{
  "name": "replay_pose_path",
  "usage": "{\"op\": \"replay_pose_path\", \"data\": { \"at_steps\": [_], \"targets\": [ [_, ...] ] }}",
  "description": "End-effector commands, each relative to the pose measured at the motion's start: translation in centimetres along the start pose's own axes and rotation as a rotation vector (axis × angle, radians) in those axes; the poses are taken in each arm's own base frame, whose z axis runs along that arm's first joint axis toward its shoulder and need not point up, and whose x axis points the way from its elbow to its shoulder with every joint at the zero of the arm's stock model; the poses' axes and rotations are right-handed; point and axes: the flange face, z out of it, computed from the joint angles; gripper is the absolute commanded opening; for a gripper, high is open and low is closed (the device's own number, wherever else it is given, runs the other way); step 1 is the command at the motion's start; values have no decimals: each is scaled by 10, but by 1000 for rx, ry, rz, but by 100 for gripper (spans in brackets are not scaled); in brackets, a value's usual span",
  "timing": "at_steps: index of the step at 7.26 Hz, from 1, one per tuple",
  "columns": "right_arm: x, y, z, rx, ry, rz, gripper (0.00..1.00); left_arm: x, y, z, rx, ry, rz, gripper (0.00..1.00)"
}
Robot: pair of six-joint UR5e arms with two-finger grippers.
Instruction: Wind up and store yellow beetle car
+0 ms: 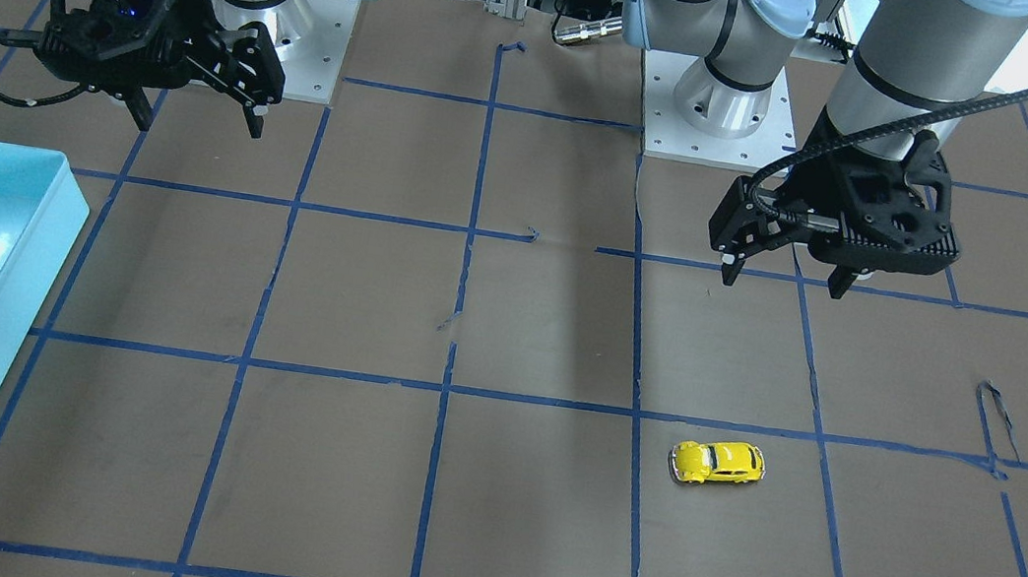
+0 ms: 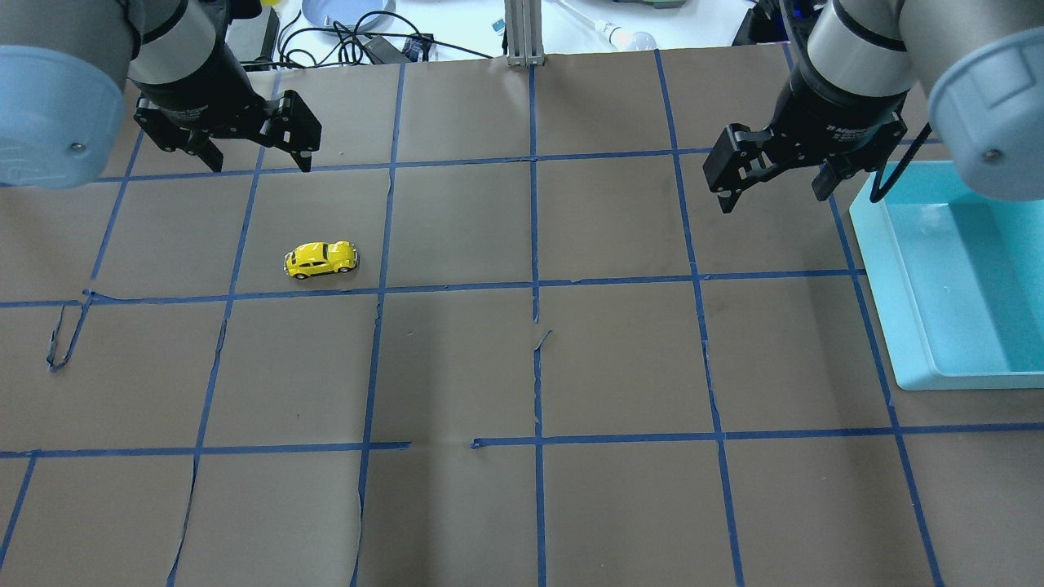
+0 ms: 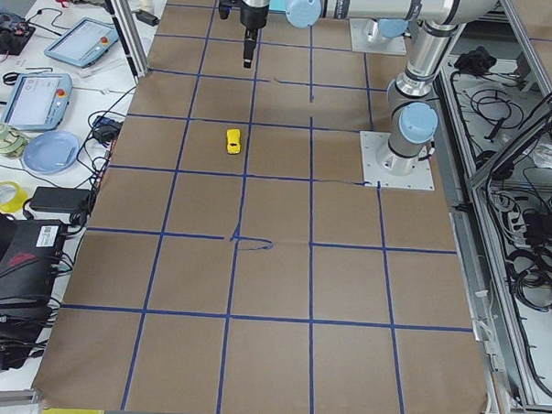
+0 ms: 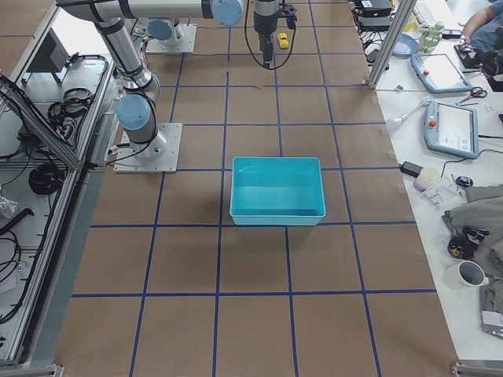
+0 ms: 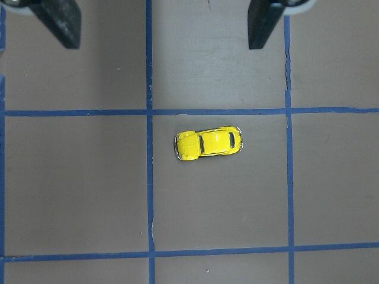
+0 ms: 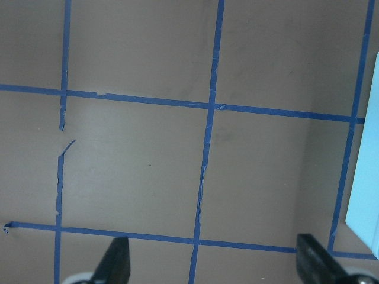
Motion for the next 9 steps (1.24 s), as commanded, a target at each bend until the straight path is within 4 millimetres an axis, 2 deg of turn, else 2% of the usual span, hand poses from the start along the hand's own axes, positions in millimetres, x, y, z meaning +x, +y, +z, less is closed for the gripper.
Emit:
{"op": "replay_pose_path", "data": {
  "at_steps": [1,9],
  "targets": [
    [1,1,0,-2,6,1,100,-4,1,-2,-21,4,-8,100],
    [1,1,0,0,6,1,100,-1,4,1,-48,32,-5,100]
  ]
}}
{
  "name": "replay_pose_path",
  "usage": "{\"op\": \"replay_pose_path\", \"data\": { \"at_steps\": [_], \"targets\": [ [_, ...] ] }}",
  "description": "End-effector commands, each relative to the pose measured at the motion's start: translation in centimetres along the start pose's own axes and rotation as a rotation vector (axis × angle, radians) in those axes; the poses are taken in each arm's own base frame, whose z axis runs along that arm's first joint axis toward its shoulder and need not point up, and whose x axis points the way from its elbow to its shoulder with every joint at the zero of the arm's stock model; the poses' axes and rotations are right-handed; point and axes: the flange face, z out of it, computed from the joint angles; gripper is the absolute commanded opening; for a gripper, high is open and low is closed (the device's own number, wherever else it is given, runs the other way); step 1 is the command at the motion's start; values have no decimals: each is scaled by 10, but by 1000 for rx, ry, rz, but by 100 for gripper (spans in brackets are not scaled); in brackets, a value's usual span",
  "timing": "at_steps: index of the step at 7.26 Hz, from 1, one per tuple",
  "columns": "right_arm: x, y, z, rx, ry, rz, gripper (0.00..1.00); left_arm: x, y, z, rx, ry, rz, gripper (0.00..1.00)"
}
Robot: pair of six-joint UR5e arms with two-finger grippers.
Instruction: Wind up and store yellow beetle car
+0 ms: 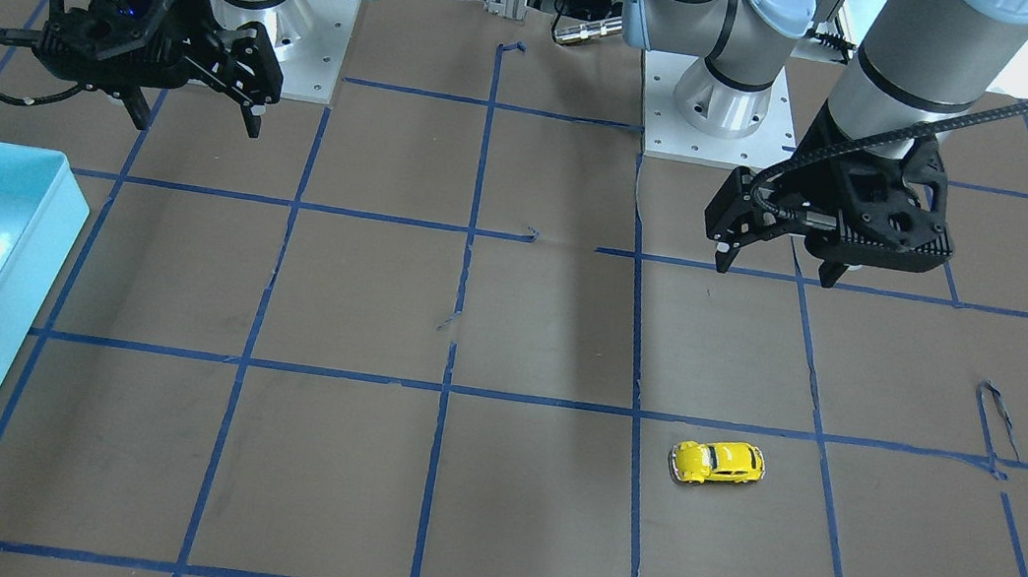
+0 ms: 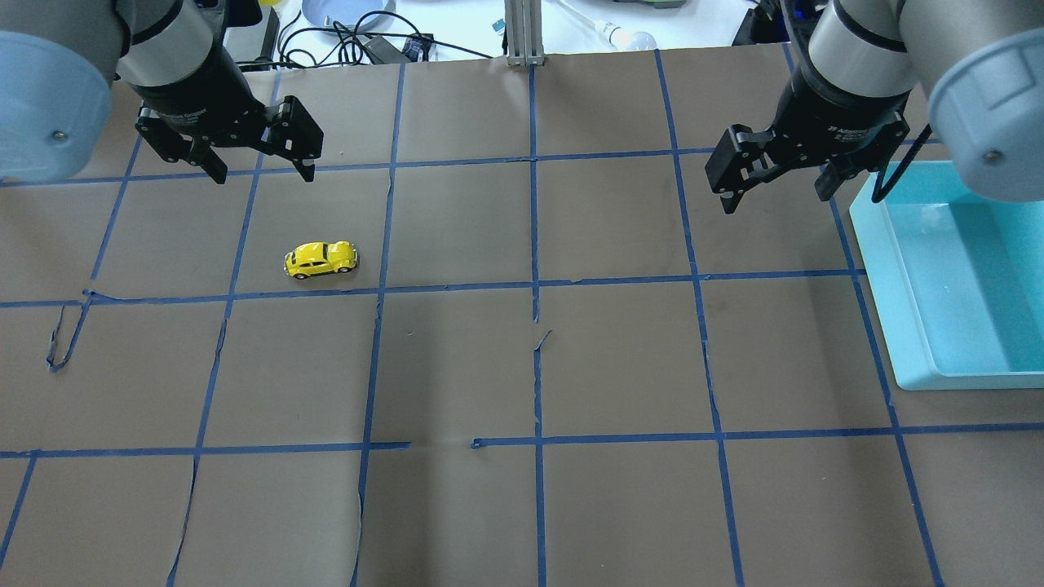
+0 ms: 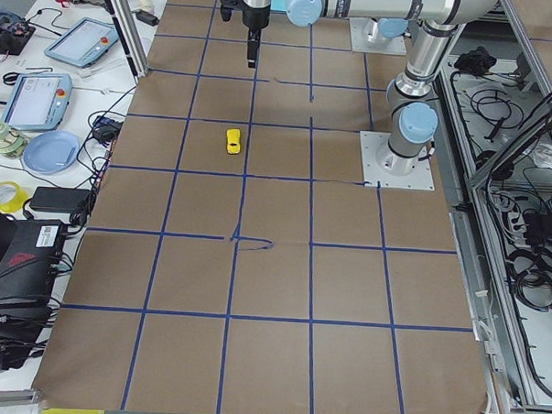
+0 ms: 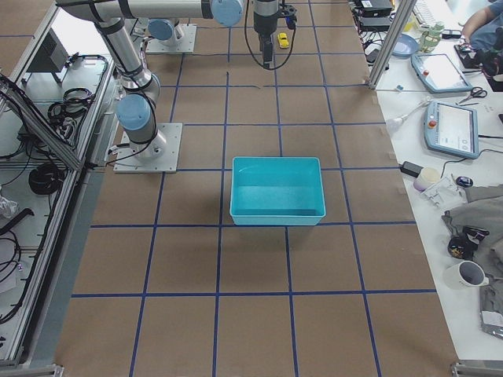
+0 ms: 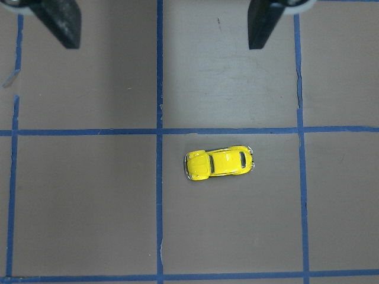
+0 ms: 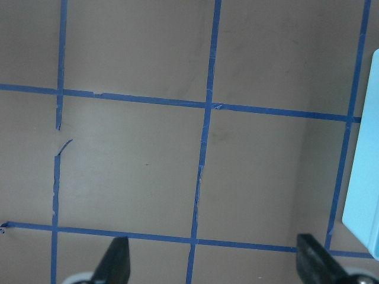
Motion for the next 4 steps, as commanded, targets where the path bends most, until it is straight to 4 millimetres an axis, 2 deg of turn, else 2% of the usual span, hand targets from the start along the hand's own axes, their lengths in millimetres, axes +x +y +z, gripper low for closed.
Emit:
{"op": "replay_pose_path", "data": {
  "at_steps": [1,4],
  "targets": [
    [0,-1,1,0,-5,1,100,0,0,-1,-1,0,0,100],
    [0,2,-2,3,1,4,100,-1,1,-1,-10,0,-1,100]
  ]
}}
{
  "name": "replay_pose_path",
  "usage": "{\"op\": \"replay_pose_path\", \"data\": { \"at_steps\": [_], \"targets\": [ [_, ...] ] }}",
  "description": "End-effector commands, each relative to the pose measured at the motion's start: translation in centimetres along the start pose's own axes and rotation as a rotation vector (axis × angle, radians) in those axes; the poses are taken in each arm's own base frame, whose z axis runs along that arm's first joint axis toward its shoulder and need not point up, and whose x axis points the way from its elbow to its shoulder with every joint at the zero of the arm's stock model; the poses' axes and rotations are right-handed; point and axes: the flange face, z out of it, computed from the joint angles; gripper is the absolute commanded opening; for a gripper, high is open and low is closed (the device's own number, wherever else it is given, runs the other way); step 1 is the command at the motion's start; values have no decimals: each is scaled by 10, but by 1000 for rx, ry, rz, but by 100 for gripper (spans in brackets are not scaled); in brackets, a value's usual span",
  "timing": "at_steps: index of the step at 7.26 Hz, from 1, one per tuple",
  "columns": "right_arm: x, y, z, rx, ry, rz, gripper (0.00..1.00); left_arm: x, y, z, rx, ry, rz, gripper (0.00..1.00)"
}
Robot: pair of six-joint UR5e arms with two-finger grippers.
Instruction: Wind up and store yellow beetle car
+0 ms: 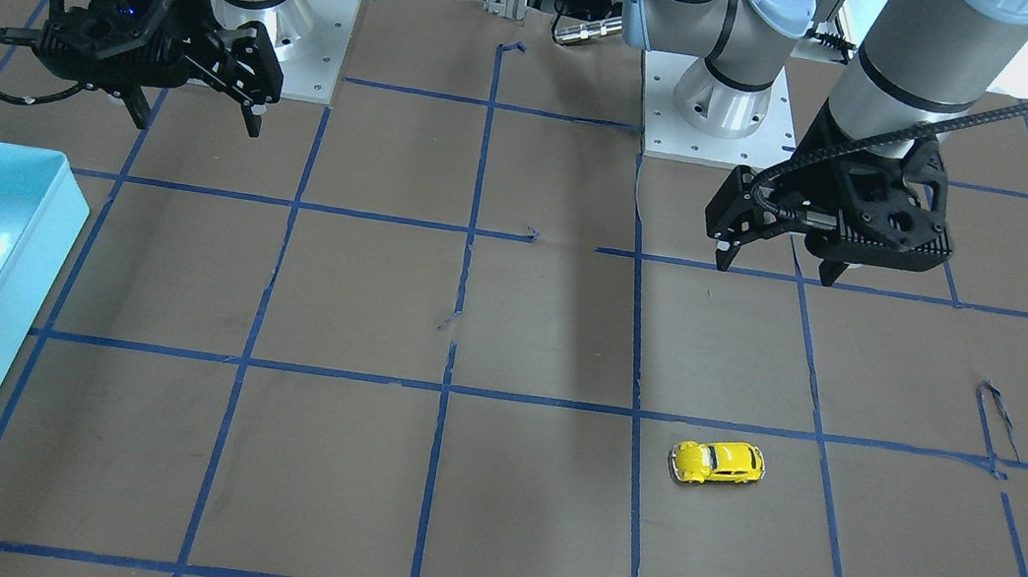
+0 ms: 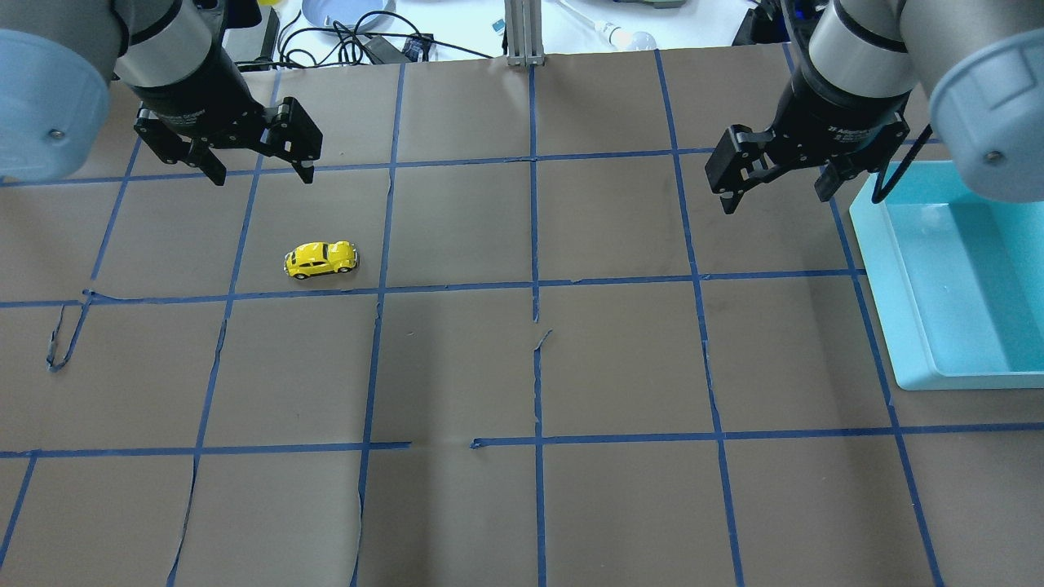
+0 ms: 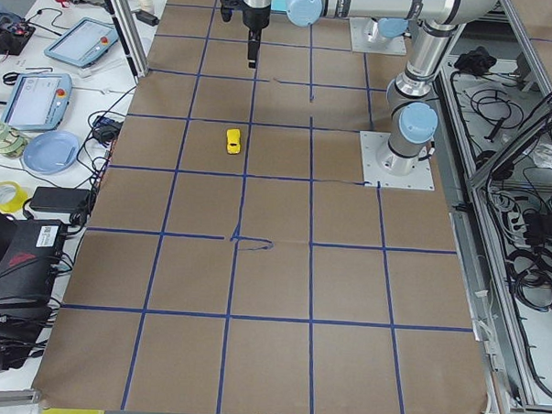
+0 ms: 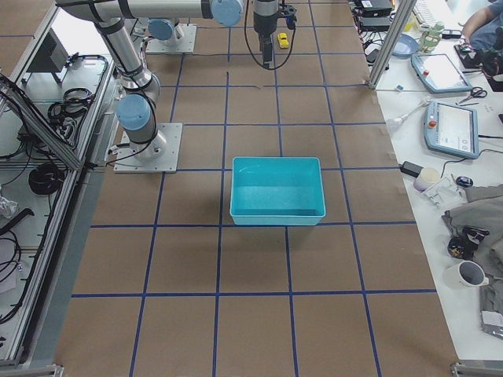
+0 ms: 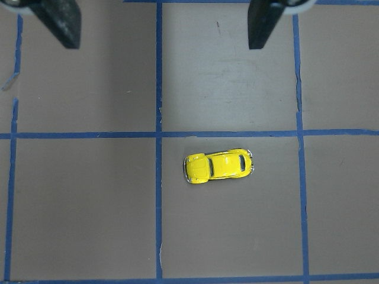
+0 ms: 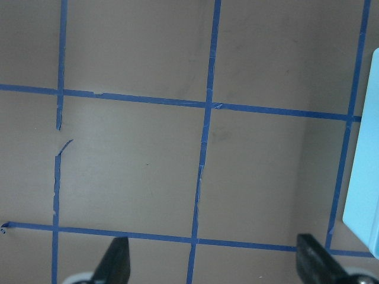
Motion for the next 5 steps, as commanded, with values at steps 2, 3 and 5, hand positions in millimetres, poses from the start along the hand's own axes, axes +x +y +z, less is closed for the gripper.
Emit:
{"op": "replay_pose_path", "data": {
  "at_steps": [2,3,5],
  "targets": [
    [0,0,-1,3,2,0,100,0,1,-1,-2,4,-2,100],
    [0,0,-1,1,5,0,100,-2,1,-1,-1,4,-5,100],
    [-1,-2,1,4,-9,0,100,-3,2,1,-7,-1,4,100]
  ]
}}
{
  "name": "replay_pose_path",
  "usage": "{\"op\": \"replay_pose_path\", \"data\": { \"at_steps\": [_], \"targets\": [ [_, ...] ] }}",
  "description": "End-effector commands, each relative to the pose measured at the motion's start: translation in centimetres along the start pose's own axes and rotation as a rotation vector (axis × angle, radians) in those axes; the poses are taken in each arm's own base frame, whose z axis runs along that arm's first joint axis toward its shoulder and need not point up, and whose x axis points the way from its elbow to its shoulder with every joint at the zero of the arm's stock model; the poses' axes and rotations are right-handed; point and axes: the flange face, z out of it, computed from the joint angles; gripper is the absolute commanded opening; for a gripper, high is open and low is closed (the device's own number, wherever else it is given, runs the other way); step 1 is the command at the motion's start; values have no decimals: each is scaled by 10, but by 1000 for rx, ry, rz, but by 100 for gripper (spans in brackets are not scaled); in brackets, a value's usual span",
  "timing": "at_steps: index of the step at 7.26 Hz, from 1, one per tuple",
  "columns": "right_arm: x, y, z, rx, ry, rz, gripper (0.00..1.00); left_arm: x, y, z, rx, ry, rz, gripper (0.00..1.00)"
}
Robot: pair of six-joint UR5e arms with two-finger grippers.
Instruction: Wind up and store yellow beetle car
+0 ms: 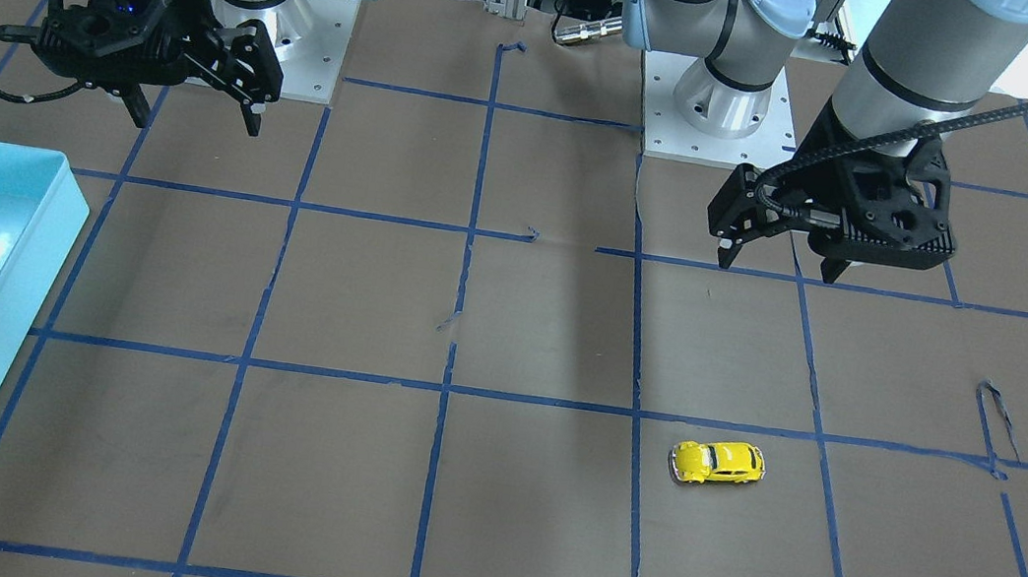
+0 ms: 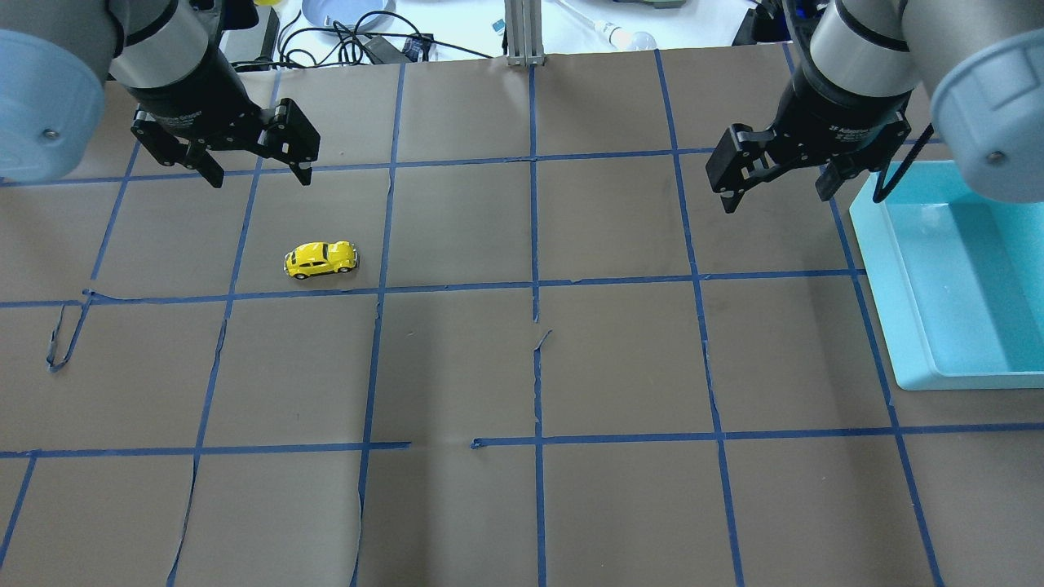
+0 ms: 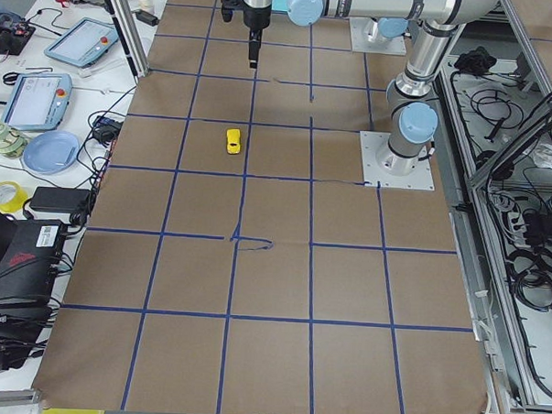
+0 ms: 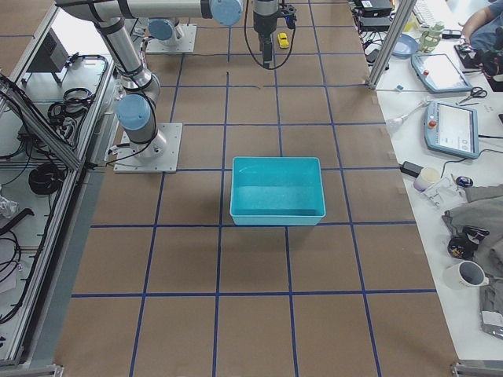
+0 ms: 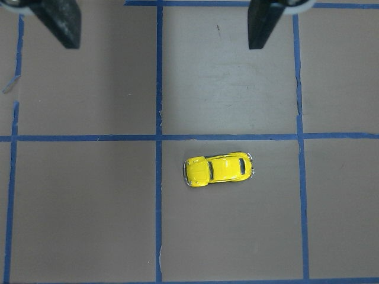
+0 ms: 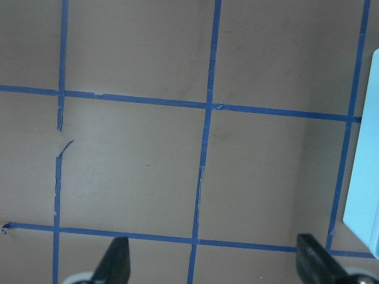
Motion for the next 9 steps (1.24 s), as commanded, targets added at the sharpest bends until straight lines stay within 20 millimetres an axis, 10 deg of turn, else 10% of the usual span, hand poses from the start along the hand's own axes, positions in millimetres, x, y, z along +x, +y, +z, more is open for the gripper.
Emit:
{"op": "replay_pose_path", "data": {
  "at_steps": [1,9],
  "targets": [
    [1,0,-1,1,7,0,100,-2,-1,0,1,4,7,100],
    [1,1,-1,0,7,-12,100,-5,-1,-1,3,4,1,100]
  ]
}}
